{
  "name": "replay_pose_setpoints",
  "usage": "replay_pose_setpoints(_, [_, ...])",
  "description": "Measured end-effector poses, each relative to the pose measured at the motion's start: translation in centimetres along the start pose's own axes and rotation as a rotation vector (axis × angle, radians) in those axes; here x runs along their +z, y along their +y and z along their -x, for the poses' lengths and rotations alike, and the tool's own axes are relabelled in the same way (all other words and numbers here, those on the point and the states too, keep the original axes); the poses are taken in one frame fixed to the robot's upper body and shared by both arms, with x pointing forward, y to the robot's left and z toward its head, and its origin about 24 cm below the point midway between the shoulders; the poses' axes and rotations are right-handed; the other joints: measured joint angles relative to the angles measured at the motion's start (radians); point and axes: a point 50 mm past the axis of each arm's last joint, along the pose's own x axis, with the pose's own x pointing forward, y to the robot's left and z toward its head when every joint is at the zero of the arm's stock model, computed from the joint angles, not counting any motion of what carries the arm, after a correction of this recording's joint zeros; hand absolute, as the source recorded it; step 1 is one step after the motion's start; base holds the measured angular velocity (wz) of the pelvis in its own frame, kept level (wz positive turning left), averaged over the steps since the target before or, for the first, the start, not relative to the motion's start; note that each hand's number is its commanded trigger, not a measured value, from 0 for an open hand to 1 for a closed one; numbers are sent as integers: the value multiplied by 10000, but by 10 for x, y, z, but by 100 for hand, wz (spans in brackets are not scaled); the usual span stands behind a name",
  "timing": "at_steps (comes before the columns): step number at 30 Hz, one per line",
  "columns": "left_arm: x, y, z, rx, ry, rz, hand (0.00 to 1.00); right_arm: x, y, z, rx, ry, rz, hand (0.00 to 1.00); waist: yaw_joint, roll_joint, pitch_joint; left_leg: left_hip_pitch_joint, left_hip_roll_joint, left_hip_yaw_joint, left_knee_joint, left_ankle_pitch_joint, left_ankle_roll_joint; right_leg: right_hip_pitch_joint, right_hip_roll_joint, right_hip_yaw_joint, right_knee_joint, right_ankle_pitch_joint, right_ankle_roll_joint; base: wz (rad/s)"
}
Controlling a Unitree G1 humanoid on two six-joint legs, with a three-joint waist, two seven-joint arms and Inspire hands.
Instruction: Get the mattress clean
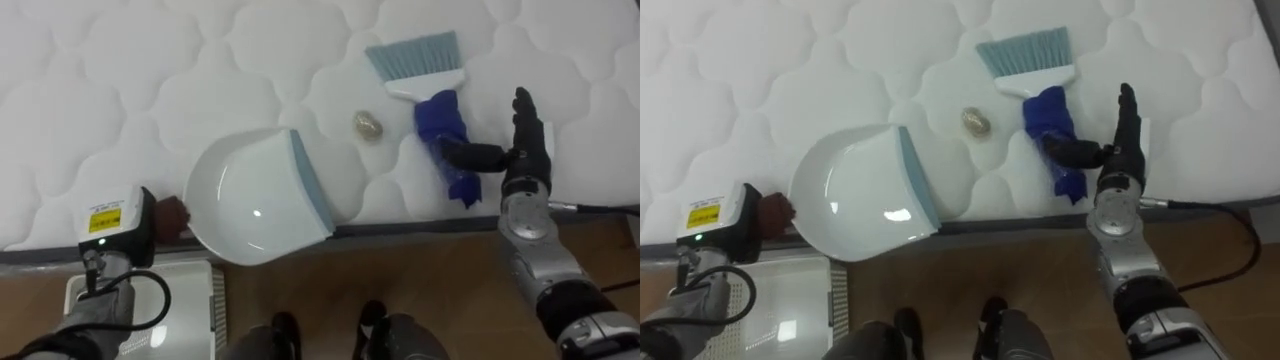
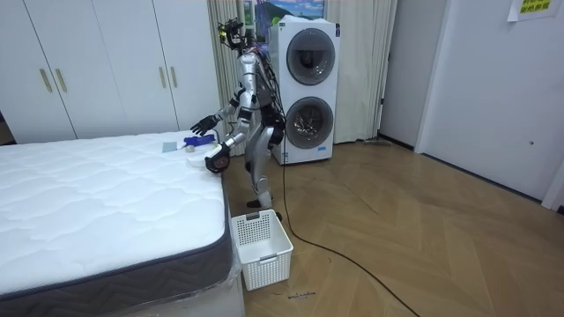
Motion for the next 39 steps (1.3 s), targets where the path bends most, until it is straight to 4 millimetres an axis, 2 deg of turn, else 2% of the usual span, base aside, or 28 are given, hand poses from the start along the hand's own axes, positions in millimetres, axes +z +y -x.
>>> replay_pose_setpoints(4, [5,2,-2,142,-159,-2,100,1,-2,-3,55,156,115,0,90,35,21,-200,7,-2,184,-9,12,-171,-94,-94,209,-33,-51,5])
replay_pose_setpoints(6, [7,4,-3,239,-211,28,100,4,1,-4,247,62,158,0,106,123,77,-275,5,-33,239,-15,12,-217,-113,-119,273,-55,-64,6])
replay_pose_setpoints(9, [9,4,-4,270,-252,60,100,1,4,-3,595,173,348,0,159,179,110,-279,2,-38,308,-18,15,-221,-147,-125,367,-94,-92,1])
replay_pose_setpoints(21, [15,1,-2,185,-336,218,100,-10,3,-1,736,506,1034,0,226,179,110,-436,-27,-176,505,-27,-1,-294,-248,-263,597,-168,-141,2])
replay_pose_setpoints(39, [15,-2,0,53,-271,252,100,-11,7,-5,867,643,2149,0,426,183,112,-502,-17,-234,524,-22,-9,-305,-278,-384,604,-213,-172,0])
